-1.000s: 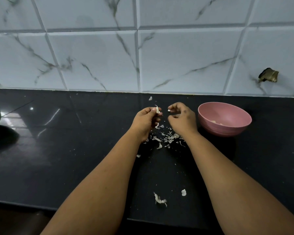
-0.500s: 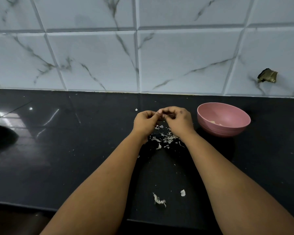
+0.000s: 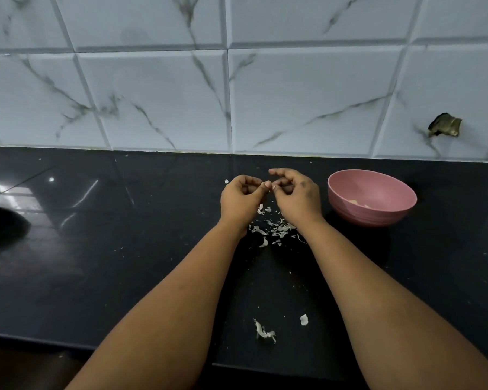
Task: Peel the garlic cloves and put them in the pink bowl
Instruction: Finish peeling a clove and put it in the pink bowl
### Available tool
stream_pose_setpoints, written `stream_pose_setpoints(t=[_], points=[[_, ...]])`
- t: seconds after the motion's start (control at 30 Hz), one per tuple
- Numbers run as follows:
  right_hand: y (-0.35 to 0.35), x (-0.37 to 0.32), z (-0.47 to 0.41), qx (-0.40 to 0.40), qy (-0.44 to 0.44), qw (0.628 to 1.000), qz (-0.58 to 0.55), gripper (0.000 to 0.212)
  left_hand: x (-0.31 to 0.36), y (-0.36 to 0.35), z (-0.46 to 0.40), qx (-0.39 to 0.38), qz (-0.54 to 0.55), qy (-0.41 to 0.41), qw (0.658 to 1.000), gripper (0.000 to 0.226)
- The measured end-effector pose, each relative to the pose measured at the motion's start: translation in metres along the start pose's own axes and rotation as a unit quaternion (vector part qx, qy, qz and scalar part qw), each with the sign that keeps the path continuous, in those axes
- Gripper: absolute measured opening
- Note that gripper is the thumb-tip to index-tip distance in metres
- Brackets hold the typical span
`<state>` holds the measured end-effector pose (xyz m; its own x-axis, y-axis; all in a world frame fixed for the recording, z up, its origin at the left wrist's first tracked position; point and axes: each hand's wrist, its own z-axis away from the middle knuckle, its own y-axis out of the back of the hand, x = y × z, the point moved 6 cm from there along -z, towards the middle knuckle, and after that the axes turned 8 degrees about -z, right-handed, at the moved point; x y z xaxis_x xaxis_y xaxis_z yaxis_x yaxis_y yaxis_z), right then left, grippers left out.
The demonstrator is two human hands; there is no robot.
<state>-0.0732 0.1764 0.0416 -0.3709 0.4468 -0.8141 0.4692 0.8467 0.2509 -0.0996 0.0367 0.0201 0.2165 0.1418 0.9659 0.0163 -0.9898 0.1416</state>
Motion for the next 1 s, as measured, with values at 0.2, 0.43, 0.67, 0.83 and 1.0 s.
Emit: stream_pose_setpoints(t=[0.2,0.43,0.67,0.83,1.0], points=[[-0.007,0.013,0.002,-0.016,-0.085,0.989,-0.12,0.012,-0.001,0.002,-0.002,-0.004,0.047,0.004,0.999,0.005],[-0.013,0.015,0.011,-0.022,-0.186,0.934,-0.305,0.011,-0.001,0.003,-0.005,0.005,-0.006,-0.021,1.0,0.015],[-0.015,0.015,0.011,-0.043,-0.166,0.947,-0.27,0.031,0.01,0.005,-0.001,0.033,-0.179,-0.078,0.98,0.014],[-0.017,0.016,0.013,-0.048,-0.161,0.946,-0.276,0.027,0.015,0.005,0.001,0.038,-0.22,-0.095,0.97,0.015],[-0.019,0.014,0.015,-0.049,-0.175,0.936,-0.303,0.027,0.017,0.005,0.001,0.038,-0.239,-0.1,0.965,0.014]])
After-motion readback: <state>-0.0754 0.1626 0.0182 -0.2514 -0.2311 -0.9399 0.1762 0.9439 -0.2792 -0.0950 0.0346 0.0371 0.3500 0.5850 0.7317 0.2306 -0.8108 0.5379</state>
